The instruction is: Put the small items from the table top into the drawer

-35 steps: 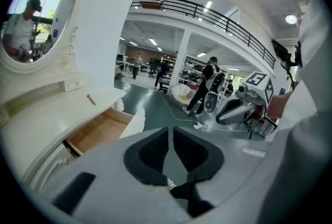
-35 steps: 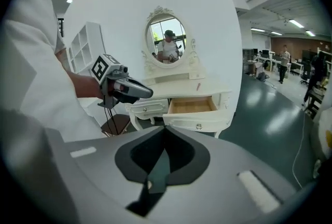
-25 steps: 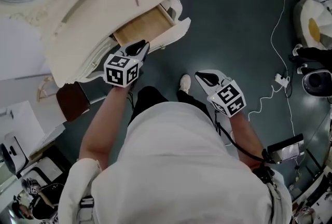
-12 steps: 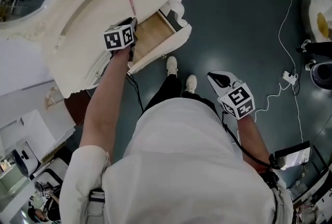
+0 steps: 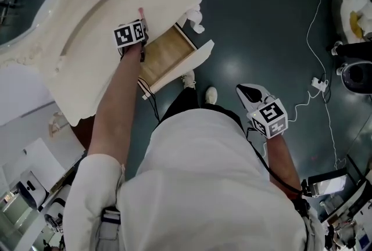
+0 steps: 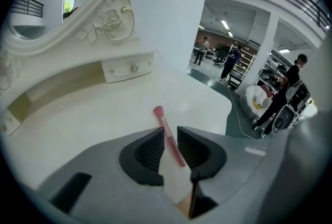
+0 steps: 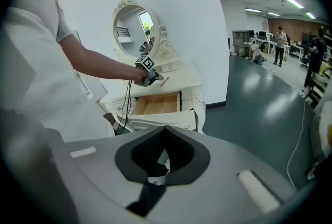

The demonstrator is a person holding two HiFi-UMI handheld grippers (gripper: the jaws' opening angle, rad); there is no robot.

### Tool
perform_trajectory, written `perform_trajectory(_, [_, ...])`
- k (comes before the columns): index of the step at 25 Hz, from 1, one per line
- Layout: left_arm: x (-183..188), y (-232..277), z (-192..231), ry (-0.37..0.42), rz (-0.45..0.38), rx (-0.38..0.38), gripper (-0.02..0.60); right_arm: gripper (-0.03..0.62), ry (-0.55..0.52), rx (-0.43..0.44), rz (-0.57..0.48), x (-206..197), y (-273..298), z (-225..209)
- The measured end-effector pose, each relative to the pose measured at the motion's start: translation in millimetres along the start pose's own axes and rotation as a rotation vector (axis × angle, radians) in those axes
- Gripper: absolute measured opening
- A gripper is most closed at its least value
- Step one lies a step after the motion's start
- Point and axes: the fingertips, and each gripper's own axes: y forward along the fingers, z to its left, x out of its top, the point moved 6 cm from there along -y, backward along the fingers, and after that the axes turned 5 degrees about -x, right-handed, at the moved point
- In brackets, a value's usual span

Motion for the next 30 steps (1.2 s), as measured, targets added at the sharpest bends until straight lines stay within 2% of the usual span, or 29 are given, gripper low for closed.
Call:
perform_trajectory(9, [9.0, 28.5, 8.7, 0.047, 0.048, 0.029, 0.089, 0.002, 0.039, -0.013, 0.021, 14.5, 16.5, -5.4])
perform_trajectory(12, [7.9, 28.9, 10.8, 0.060, 0.053, 0.042, 0.048, 0.002, 0.046, -0.015, 0.022, 15.9, 20.0, -8.1])
perform_trajectory(17, [5.7, 26.0, 9.5, 0.072, 0.055, 0.047, 0.044, 0.002, 0.048, -0.011, 0.022, 17.0, 23.3, -10.6])
perform_trajectory(24, [-7.5, 5.5, -6.3, 0.044, 0.010, 0.008, 0.043, 0.002, 0.028, 0.003, 0.015, 15.7, 22.1, -11.9])
perform_trajectory(30, [-38.9, -17.0, -25.4, 0.033, -0.004, -0.026, 0.043, 0.002, -0.008, 0.035, 0.011, 11.8, 22.1, -7.1])
